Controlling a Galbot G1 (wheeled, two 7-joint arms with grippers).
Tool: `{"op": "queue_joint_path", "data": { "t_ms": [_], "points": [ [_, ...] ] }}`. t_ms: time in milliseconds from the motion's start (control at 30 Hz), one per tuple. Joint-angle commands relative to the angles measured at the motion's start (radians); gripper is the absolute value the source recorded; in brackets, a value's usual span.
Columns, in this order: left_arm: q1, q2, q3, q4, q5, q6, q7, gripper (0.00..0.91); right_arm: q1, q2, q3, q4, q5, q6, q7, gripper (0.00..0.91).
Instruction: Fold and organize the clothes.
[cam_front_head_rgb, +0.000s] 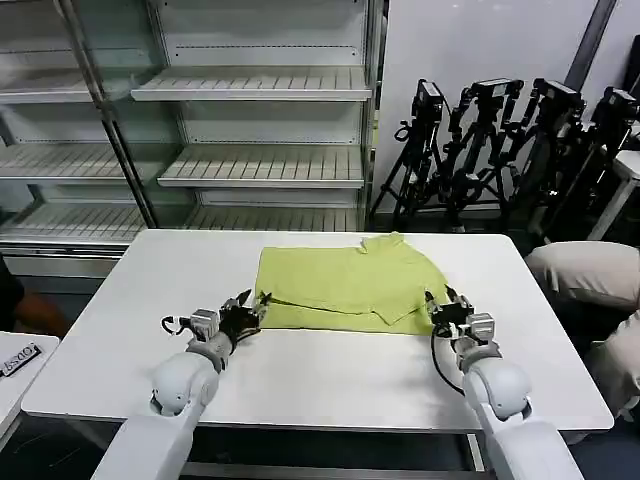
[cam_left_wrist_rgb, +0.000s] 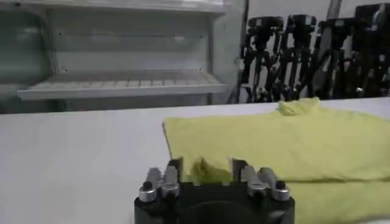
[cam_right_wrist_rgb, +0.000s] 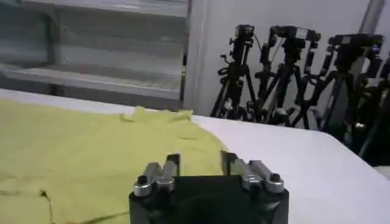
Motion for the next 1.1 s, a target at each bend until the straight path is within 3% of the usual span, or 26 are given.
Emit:
{"op": "queue_joint_path", "data": {
  "t_ms": [33, 167, 200, 233, 267, 300, 900, 1100],
  "points": [
    [0.068, 0.017, 0.034, -0.072, -0.022, 0.072, -0.099, 0.907, -0.125, -0.029, 0.032, 0.098, 0.028, -0.048, 0.013, 0.907],
    [0.047, 0.016, 0.046, -0.059, -0.023, 0.073, -0.163, 0.907, -0.134, -0.037, 0.032, 0.094, 0.029, -0.058, 0.014, 0.907],
    [0.043, 0.017, 0.048, -0.053, -0.022, 0.073, -0.172, 0.715, -0.133, -0.038, 0.034, 0.090, 0.032, -0.063, 0.012, 0.121],
    [0.041, 0.017, 0.047, -0.050, -0.024, 0.073, -0.171, 0.232, -0.130, -0.038, 0.035, 0.084, 0.044, -0.070, 0.011, 0.000],
    [0.041, 0.019, 0.046, -0.046, -0.025, 0.073, -0.170, 0.030, -0.129, -0.038, 0.033, 0.078, 0.050, -0.071, 0.009, 0.000],
    [0.041, 0.021, 0.046, -0.044, -0.025, 0.073, -0.169, 0.020, -0.127, -0.036, 0.030, 0.073, 0.057, -0.063, 0.013, 0.000],
    [0.033, 0.008, 0.056, -0.014, -0.010, 0.070, -0.125, 0.020, -0.114, -0.017, 0.006, 0.042, 0.059, -0.022, -0.012, 0.000],
    [0.114, 0.036, 0.054, -0.109, 0.016, 0.059, -0.144, 0.020, -0.198, -0.015, 0.022, 0.144, 0.056, -0.013, -0.010, 0.000]
  ]
}}
